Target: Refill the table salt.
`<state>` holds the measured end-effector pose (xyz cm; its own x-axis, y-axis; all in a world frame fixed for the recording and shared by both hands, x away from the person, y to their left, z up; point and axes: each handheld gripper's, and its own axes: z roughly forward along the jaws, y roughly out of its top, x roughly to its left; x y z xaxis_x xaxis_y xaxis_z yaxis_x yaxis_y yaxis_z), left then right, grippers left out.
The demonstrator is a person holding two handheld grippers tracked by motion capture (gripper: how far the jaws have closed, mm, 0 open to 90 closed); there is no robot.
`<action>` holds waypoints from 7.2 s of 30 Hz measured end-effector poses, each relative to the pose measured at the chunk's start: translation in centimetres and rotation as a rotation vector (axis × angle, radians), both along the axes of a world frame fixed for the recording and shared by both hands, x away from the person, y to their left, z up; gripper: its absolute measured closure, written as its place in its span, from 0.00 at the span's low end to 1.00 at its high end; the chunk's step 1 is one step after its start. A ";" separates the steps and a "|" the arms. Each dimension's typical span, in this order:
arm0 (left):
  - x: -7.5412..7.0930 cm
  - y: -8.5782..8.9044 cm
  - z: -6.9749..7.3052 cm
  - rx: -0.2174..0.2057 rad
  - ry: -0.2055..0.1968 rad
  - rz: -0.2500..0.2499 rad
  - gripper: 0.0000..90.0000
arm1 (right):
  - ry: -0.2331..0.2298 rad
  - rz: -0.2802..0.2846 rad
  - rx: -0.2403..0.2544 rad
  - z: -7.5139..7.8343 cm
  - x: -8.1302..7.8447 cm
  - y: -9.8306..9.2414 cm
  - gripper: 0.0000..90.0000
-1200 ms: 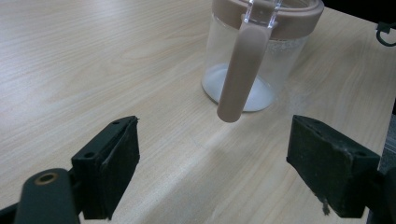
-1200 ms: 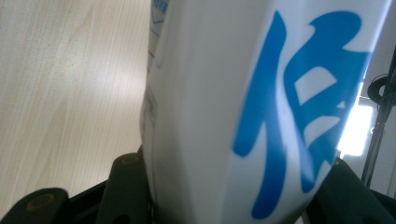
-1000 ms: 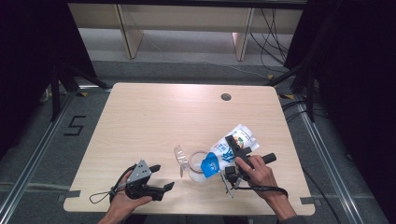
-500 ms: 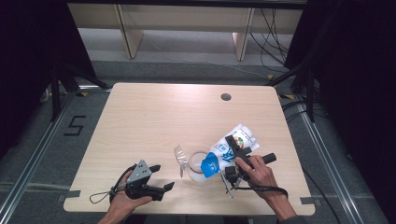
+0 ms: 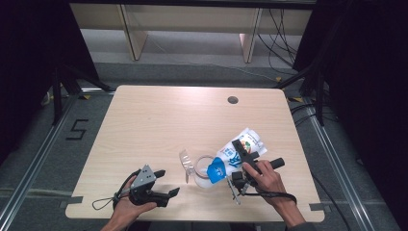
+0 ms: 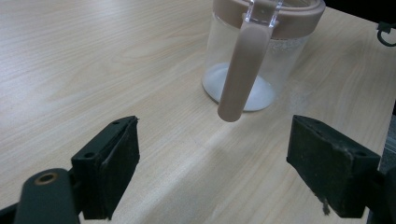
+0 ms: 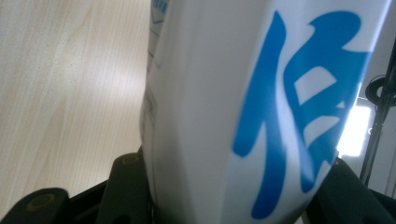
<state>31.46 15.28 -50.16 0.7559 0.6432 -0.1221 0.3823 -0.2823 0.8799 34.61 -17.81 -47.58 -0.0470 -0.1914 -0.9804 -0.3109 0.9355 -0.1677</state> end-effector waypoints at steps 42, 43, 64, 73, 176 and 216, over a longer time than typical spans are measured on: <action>0.0 0.0 0.0 0.002 -0.001 -0.001 0.18 | -0.021 0.004 -0.028 0.0 -0.1 0.3 0.61; 0.0 0.0 0.0 0.002 0.000 -0.001 0.18 | -0.015 -0.005 -0.032 0.0 -0.2 0.3 0.61; 0.0 0.0 0.0 0.003 0.001 0.001 0.18 | -0.026 0.010 -0.040 0.2 0.0 0.3 0.63; 0.0 0.0 0.0 0.001 0.000 -0.001 0.18 | -0.029 0.010 -0.041 0.2 0.0 0.3 0.63; -0.1 0.0 0.0 0.002 0.002 0.005 0.18 | -0.051 -0.005 -0.057 0.3 -0.3 0.4 0.69; 0.0 0.0 0.0 0.002 -0.001 -0.002 0.18 | -0.076 0.013 -0.107 0.6 -0.3 0.5 0.71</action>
